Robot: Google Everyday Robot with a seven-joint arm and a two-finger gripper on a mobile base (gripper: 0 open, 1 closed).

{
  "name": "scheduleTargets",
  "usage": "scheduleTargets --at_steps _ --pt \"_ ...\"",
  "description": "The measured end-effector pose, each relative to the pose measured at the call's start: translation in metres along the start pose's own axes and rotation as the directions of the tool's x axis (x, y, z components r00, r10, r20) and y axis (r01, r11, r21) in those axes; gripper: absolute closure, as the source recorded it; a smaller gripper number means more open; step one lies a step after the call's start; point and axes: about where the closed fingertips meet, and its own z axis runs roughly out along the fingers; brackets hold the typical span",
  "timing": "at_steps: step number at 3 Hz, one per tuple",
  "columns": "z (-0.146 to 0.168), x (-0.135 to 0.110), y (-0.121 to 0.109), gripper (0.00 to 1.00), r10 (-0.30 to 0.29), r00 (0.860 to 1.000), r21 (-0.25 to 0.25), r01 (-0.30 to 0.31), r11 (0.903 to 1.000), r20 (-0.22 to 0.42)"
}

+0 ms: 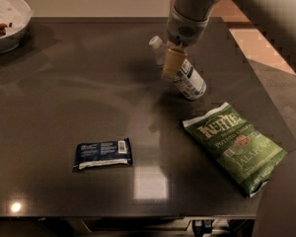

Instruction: Knock blue plastic bottle over

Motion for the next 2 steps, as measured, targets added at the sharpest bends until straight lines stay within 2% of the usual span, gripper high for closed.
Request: scheduleTargets --at_steps 1,2 --pt "0.02 0.003 -0.004 0.6 -0.063 0.994 -0.055 0.058 0.9968 -0.087" --pt "0.032 0.002 -0.005 0.36 -0.109 0.986 -0.085 0.099 0.9915 -0.125"
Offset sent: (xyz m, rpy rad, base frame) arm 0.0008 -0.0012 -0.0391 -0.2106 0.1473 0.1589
